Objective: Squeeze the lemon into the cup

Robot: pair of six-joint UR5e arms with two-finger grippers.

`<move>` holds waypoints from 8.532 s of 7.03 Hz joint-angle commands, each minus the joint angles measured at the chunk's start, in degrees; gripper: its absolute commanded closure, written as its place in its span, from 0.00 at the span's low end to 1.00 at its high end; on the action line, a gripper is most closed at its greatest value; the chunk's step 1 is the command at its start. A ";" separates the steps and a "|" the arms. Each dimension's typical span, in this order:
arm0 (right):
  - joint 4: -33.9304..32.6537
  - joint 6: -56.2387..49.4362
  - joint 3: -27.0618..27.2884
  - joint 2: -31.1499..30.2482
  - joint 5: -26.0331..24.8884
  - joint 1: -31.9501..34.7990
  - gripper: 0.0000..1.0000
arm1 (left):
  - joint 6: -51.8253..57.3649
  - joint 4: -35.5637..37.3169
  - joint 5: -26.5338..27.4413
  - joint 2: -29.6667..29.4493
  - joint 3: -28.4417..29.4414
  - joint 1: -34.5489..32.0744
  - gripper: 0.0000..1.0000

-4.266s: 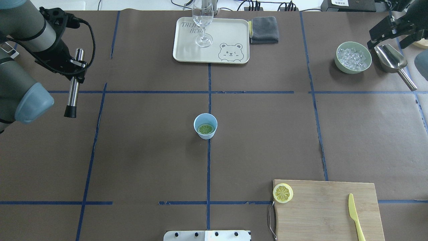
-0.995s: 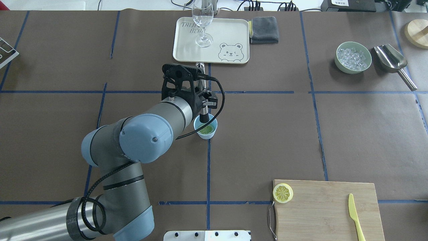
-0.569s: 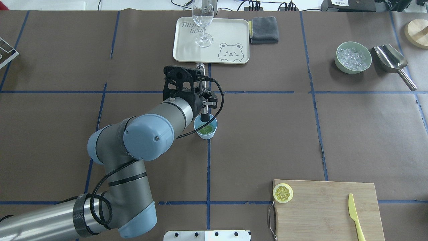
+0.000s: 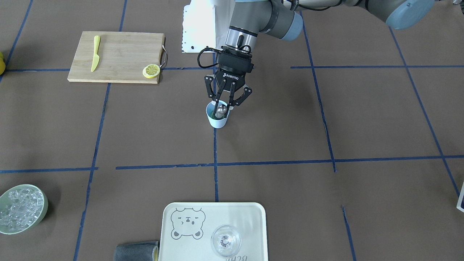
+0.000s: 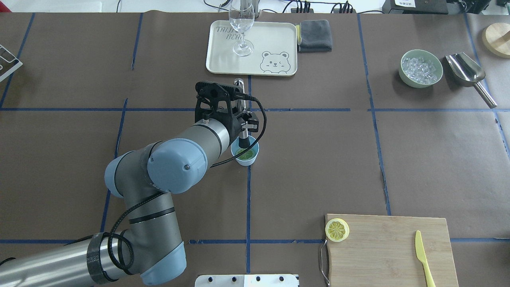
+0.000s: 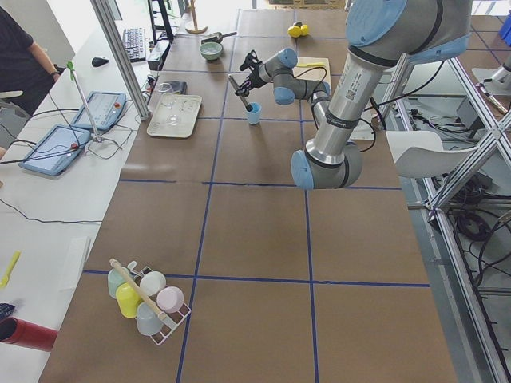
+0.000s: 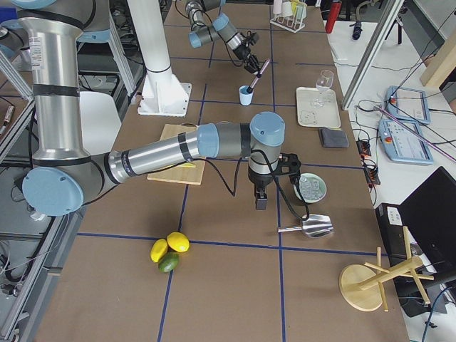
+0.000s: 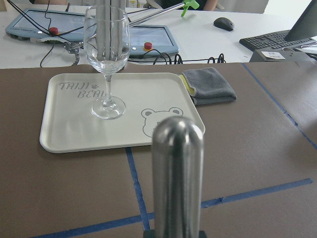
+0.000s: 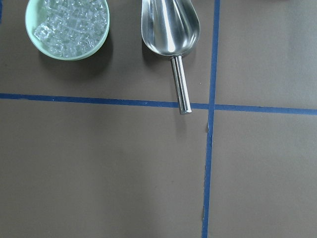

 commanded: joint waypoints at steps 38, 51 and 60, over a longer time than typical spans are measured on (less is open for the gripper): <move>15.23 0.51 -9.67 -4.99 2.65 1.21 0.00 | 35.87 32.92 -63.68 23.93 10.78 -37.18 0.01; 15.14 1.65 -10.37 -3.33 2.65 1.21 0.00 | 63.15 32.74 -63.68 30.48 -1.44 -64.28 0.00; 14.61 1.56 -11.60 -3.24 5.02 1.21 0.00 | 67.34 28.61 -63.68 37.38 5.51 -69.36 0.00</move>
